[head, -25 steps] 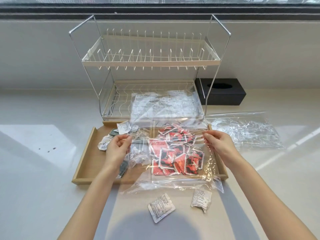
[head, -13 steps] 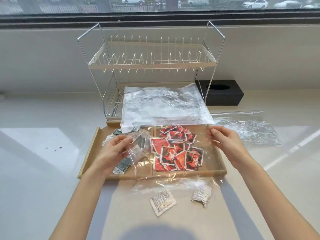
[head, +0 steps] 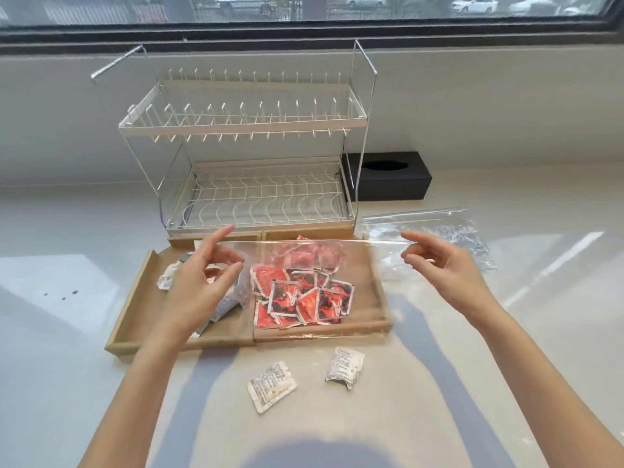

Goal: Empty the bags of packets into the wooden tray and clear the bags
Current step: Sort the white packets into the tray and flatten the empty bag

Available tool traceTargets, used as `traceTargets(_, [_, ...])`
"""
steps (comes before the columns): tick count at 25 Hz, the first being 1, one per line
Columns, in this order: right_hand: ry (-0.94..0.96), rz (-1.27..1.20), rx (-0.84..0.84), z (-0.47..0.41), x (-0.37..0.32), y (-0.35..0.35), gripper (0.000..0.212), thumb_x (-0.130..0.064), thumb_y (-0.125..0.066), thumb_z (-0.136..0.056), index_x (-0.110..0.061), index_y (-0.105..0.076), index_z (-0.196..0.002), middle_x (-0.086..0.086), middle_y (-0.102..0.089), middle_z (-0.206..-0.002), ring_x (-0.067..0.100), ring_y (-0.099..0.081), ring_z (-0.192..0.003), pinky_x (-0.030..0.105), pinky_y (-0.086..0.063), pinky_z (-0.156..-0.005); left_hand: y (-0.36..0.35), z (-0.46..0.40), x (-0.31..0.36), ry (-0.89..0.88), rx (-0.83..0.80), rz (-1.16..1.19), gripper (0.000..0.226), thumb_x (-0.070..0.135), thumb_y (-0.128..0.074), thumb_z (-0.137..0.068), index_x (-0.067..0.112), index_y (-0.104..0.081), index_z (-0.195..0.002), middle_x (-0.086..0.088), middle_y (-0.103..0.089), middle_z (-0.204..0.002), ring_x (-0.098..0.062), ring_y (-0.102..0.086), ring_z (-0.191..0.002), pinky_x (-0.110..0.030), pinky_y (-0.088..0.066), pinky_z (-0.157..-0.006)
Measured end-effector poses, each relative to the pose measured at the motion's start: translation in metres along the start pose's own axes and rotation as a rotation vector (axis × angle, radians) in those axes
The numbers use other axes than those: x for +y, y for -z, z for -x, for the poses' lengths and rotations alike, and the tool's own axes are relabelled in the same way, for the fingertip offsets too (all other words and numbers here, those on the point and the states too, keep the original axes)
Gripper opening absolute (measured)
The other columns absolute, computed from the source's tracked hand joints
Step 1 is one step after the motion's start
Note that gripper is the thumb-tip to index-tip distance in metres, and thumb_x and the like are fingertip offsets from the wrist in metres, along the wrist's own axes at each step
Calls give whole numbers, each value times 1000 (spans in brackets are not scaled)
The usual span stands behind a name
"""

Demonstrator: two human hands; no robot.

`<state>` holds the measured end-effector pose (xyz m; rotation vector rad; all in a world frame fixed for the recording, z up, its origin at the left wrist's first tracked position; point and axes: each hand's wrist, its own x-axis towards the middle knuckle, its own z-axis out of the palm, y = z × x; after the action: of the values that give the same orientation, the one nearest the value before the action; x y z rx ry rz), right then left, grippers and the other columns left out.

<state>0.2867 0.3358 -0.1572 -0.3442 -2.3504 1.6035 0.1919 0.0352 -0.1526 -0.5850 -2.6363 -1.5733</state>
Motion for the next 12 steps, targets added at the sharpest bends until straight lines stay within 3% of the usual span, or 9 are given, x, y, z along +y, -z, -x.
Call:
traceTargets(2, [19,48,59,3,1,18,27,-5,-58,-86,-31,-63,-91,-8,-63,-79,-10,-58,-68,3,-43,-66,-11,1,12,-49,19,-108,49,6,-62,-80,47,-46,-101,34,-61,-79,14,-55,-75,-1,-41,-71])
traceTargets(5, [57,118,160,7,3,45,25,-13,-59,-86,-37,-60,-77,-12,-59,-84,-10,-57,-71,2,-43,-65,-33,3,31,-74,92,-148,36,12,-63,-81,45,-50,-86,21,-60,-75,15,-52,-75,-1,-37,-67])
traceTargets(9, [97,29,231,10,4,88,23,-16,-58,-87,-35,-58,-75,-21,-63,-79,-14,-57,-74,2,-43,-70,-63,1,62,-106,168,-108,10,27,-61,-79,36,-57,-80,21,-43,-91,19,-45,-83,2,-34,-72])
traceTargets(12, [154,-66,254,8,5,119,23,-10,-55,-89,-33,-55,-82,-23,-68,-67,-7,-62,-72,6,-44,-71,-86,-1,86,-105,147,-18,6,34,-57,-77,40,-56,-79,22,-54,-89,15,-49,-82,-3,-38,-74])
